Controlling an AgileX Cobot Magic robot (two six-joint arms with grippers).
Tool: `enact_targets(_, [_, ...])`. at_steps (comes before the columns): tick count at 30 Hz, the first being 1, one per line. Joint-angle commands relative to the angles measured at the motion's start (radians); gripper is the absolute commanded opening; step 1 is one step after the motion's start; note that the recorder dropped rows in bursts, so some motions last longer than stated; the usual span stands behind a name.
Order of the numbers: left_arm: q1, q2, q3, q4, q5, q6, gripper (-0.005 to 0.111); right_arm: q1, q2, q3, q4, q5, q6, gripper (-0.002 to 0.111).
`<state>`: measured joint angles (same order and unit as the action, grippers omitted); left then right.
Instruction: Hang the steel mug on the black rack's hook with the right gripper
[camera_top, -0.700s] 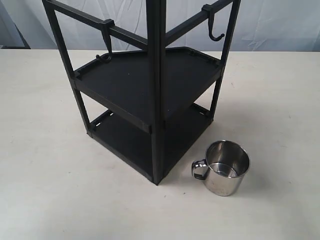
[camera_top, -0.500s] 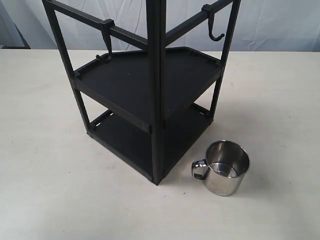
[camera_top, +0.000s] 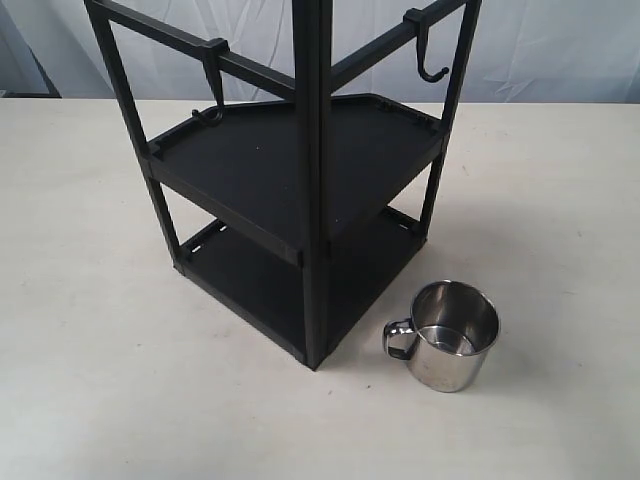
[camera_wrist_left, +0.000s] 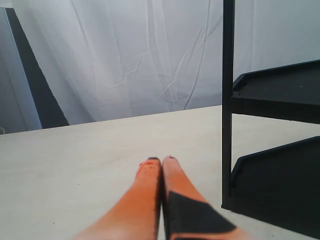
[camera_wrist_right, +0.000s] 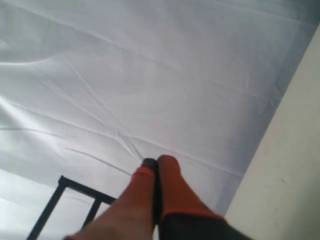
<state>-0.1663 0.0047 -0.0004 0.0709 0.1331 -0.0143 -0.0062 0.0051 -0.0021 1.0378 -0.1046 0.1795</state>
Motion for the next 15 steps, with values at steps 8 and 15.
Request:
enact_targets(8, [-0.005,-0.005,0.0,0.001,-0.005,-0.002,0.002,-0.003,-0.005,-0.141,-0.318,0.282,-0.111,0.0])
enact_targets(15, [-0.005,-0.005,0.0,0.001,-0.005,-0.002,0.002,-0.003,0.289,-0.4,-0.681,0.571,-0.128,0.0])
